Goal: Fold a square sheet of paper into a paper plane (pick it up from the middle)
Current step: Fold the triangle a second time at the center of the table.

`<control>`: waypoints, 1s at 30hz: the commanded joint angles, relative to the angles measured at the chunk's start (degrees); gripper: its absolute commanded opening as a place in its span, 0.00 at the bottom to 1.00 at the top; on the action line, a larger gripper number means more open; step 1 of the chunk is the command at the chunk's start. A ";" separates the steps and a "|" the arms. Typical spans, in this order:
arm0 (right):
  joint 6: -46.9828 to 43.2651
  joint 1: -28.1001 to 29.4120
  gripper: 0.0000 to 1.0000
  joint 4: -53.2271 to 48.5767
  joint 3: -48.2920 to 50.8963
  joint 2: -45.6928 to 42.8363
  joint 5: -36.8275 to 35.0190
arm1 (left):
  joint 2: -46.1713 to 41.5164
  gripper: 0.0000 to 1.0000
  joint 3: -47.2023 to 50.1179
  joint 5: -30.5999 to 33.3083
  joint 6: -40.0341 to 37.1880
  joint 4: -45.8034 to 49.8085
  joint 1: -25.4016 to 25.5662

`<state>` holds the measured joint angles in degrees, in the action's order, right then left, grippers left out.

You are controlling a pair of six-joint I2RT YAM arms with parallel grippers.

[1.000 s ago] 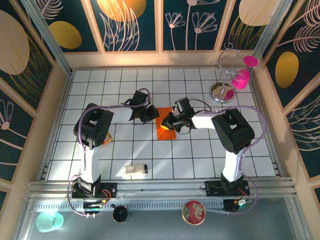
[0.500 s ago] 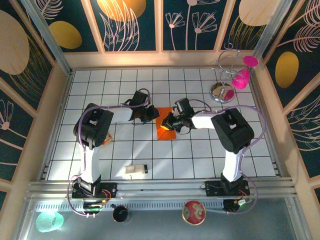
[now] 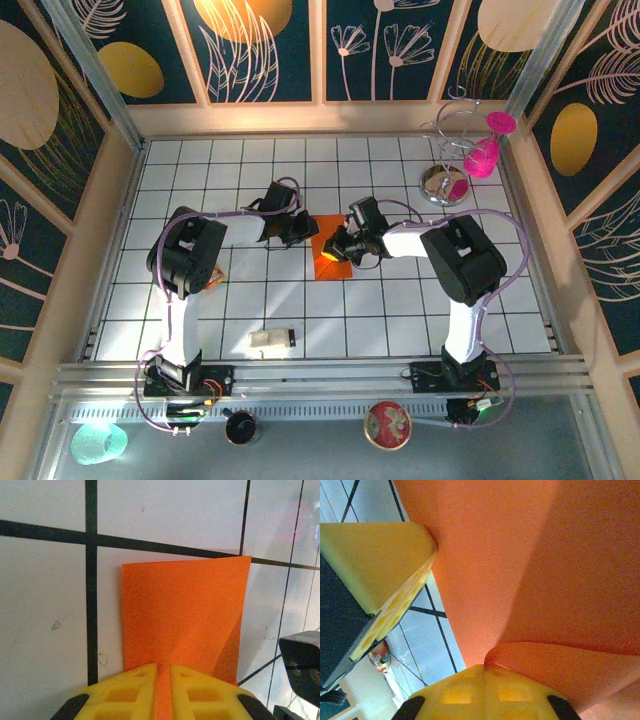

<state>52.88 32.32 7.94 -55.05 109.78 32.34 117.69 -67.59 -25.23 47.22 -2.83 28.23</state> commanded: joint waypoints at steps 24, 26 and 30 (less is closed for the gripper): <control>-0.49 0.38 0.00 -0.52 -1.28 1.72 -2.10 | 0.07 0.15 2.11 -0.16 0.78 2.88 0.16; -0.58 0.41 0.00 -0.43 -1.31 1.90 -2.02 | 0.05 0.15 2.11 -0.17 0.82 2.88 0.14; -0.70 0.47 0.00 -0.77 -1.45 2.10 -2.28 | -0.03 0.15 2.11 -0.08 0.83 2.84 0.14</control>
<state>52.88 32.36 8.60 -55.13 110.61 31.46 117.54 -67.20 -25.23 47.24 -3.36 28.23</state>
